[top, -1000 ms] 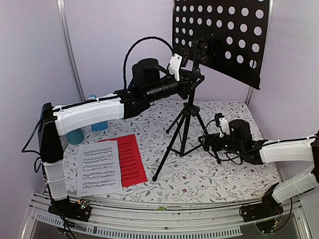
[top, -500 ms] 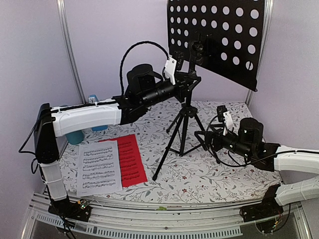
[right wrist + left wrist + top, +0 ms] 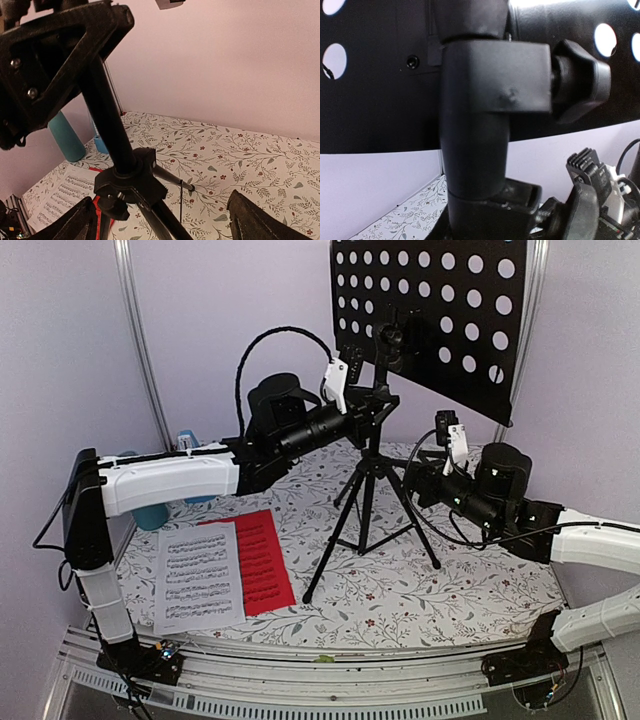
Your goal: Set up the instrument practice props
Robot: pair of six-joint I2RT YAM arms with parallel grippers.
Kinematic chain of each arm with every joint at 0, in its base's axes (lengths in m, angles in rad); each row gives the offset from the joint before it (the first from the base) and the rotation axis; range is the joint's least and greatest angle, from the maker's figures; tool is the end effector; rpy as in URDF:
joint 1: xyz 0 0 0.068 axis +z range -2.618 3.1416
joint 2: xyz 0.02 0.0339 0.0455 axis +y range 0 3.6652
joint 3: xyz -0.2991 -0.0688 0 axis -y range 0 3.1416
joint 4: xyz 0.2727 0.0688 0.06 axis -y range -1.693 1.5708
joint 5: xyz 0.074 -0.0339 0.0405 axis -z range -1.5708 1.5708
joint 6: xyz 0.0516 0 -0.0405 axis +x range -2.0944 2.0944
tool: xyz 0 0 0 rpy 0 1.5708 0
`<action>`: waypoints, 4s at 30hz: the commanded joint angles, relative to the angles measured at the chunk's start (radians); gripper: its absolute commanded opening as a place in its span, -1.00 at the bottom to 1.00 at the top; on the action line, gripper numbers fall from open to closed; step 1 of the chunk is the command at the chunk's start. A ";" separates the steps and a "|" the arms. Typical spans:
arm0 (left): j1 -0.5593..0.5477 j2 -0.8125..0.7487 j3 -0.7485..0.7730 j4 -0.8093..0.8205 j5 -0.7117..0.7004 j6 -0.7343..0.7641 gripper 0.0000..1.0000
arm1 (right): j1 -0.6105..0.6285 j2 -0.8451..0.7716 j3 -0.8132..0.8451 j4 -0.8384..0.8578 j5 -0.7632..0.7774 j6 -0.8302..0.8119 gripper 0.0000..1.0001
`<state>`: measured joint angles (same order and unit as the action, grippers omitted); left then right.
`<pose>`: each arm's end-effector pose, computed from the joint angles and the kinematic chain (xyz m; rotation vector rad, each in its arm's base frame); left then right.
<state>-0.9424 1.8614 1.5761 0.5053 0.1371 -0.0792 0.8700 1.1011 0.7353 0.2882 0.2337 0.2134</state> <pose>0.2920 -0.4138 0.4082 0.7008 1.2322 -0.9465 0.1926 0.2098 0.3291 -0.3678 1.6441 0.6305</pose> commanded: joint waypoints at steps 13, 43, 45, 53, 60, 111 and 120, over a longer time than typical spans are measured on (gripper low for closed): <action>-0.009 -0.099 0.095 0.236 0.021 -0.041 -1.00 | -0.018 0.190 0.185 -0.210 0.116 0.117 0.97; -0.013 -0.072 0.056 0.233 -0.036 -0.051 -1.00 | 0.005 -0.028 0.008 -0.143 -0.015 0.013 0.95; -0.013 -0.070 0.053 0.240 -0.038 -0.056 -1.00 | 0.045 -0.023 0.006 -0.119 0.048 0.015 0.90; -0.015 -0.082 0.017 0.273 -0.045 -0.068 -1.00 | 0.181 0.005 -0.016 -0.004 0.278 -0.073 0.73; -0.016 -0.088 -0.002 0.293 -0.046 -0.076 -1.00 | 0.209 0.063 0.022 0.029 0.338 -0.189 0.65; -0.049 -0.096 -0.033 0.269 -0.082 -0.105 -1.00 | -0.060 0.117 0.141 -0.270 -0.105 0.421 -0.27; -0.052 -0.104 -0.041 0.265 -0.092 -0.102 -1.00 | -0.061 0.089 0.103 -0.163 -0.168 0.633 -0.13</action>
<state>-0.9680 1.8439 1.4914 0.6552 0.0368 -0.1322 0.8429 1.2297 0.8707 0.0612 0.0315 0.7383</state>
